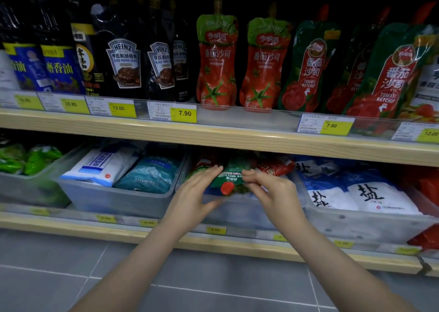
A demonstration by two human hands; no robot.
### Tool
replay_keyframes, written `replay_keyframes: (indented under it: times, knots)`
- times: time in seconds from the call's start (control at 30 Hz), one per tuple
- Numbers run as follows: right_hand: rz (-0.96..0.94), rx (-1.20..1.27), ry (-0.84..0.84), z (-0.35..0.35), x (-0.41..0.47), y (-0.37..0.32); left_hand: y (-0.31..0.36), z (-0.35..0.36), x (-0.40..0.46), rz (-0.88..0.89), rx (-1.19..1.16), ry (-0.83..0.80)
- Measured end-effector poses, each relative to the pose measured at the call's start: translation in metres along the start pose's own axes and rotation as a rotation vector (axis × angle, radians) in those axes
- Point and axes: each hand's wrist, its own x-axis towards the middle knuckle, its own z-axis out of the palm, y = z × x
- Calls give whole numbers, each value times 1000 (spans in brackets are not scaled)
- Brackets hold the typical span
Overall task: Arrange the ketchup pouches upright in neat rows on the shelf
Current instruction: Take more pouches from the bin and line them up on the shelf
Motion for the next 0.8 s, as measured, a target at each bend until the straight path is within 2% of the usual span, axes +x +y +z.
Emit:
replay_keyframes:
  times: [0.17, 0.27, 0.33, 0.43, 0.53, 0.63, 0.8]
  knots:
    - [94, 218, -44, -30, -1, -25, 22, 2, 19, -14, -253, 87]
    - [140, 344, 9, -50, 18, -37, 42, -11, 33, -55, -350, 135]
    - [199, 467, 28, -69, 34, -42, 56, -25, 42, -76, -359, 56]
    - [401, 698, 7, -89, 44, -47, 81, -38, 51, -177, -487, -191]
    - [597, 748, -2, -103, 46, -48, 102, -32, 60, -252, -538, -335]
    - [653, 755, 103, -126, 58, -46, 123, -25, 84, -274, -566, -405]
    - [647, 707, 289, -162, 66, -34, 150, -12, 129, -264, -554, -625]
